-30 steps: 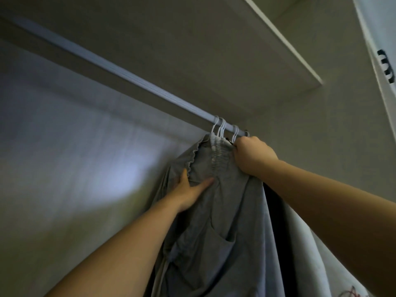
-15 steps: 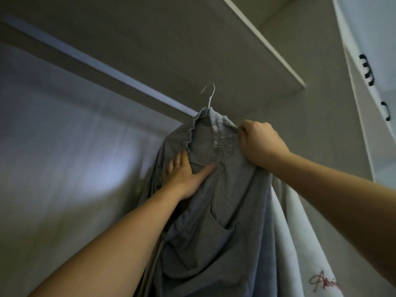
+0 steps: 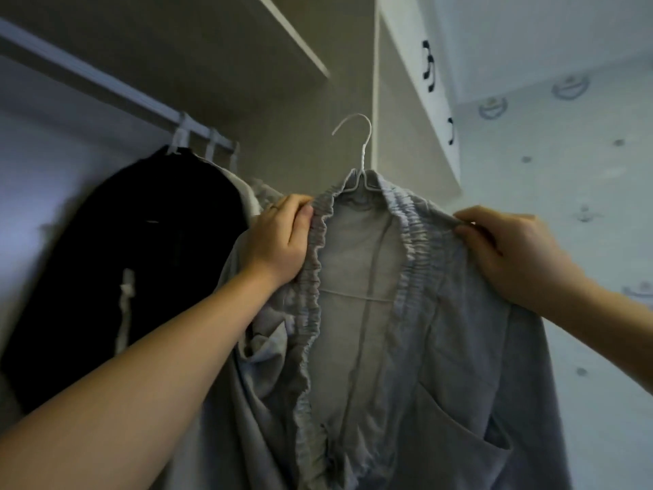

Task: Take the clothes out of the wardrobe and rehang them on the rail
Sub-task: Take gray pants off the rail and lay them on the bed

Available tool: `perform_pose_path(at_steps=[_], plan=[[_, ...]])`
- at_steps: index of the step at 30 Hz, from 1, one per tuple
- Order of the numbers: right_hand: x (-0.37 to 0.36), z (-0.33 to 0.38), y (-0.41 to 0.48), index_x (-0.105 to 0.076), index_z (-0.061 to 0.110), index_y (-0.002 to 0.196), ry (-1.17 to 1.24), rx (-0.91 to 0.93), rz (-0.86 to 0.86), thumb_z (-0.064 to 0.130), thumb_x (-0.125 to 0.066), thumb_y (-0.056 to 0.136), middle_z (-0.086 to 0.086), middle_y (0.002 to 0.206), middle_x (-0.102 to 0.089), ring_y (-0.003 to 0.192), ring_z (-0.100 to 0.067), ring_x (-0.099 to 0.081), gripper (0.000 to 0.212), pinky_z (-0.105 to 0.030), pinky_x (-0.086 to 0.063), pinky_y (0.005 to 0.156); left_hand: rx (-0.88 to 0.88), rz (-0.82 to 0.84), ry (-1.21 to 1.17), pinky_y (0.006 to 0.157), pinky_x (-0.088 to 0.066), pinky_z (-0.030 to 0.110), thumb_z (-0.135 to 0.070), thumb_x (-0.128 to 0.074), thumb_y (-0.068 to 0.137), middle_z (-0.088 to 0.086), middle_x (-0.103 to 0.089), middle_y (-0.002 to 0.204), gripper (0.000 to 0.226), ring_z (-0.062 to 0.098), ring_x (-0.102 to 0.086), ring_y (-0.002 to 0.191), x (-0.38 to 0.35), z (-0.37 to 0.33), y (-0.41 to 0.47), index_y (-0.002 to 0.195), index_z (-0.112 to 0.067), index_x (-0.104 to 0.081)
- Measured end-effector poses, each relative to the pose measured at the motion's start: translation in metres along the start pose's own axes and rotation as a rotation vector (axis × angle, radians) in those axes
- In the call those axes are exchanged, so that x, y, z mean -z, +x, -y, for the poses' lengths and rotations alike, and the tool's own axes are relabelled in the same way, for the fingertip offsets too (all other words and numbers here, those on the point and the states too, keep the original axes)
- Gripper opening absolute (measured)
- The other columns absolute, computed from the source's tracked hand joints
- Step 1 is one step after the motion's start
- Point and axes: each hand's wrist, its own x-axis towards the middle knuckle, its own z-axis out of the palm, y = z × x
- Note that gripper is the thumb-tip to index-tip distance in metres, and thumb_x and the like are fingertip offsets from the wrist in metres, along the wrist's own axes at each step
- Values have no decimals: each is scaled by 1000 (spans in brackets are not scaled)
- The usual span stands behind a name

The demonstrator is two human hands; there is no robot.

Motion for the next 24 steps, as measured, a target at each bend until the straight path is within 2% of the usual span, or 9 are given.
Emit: perform_pose_path(at_steps=[3, 5, 8, 12, 15, 19, 24], plan=[[48, -35, -51, -69, 13, 102, -73, -52, 40, 25, -52, 92, -9, 82, -72, 73, -31, -68, 24, -22, -36, 66, -26, 16, -88, 70, -39, 35, -22, -47, 102, 8, -68, 95, 21, 28, -61, 90, -50, -58, -22, 101, -10, -65], [81, -55, -86, -69, 11, 102, -110, -83, 71, 23, -53, 92, -7, 80, -71, 71, -29, -68, 22, -22, -37, 66, -19, 19, -156, 68, -33, 31, -19, -52, 100, 8, -67, 94, 17, 24, -57, 87, -85, -96, -38, 100, -9, -65], [128, -85, -145, -69, 11, 101, -147, -169, 117, 22, -54, 92, -5, 79, -70, 71, -27, -67, 21, -27, -45, 67, -43, 52, -305, 69, -41, 36, -23, -50, 100, 5, -63, 88, 20, 28, -57, 81, -142, -154, -67, 95, -9, -64], [187, -116, -230, -69, 13, 98, -207, -340, 163, 24, -55, 91, -2, 74, -68, 67, -24, -65, 19, -37, -52, 65, -42, 145, -493, 69, -40, 35, -23, -50, 99, 2, -58, 84, 21, 27, -55, 79, -212, -235, -118, 92, -8, -63], [230, -125, -296, -69, 15, 95, -309, -474, 200, 25, -57, 92, 2, 71, -67, 65, -22, -65, 15, -36, -50, 64, -62, 242, -604, 70, -44, 41, -27, -49, 97, 8, -62, 86, 25, 31, -57, 80, -260, -296, -162, 93, -8, -65], [279, -131, -385, -68, 18, 93, -424, -687, 273, 20, -63, 93, 6, 69, -65, 63, -20, -63, 6, -39, -53, 61, -89, 381, -741, 69, -45, 41, -31, -49, 98, 6, -62, 86, 27, 30, -56, 80, -317, -376, -226, 92, -10, -64], [324, -124, -483, -70, 22, 94, -580, -945, 346, 31, -58, 94, 10, 74, -64, 67, -11, -60, 16, -31, -49, 64, -113, 549, -920, 71, -42, 37, -31, -50, 97, 7, -63, 87, 25, 27, -53, 82, -381, -468, -316, 92, -12, -64]])
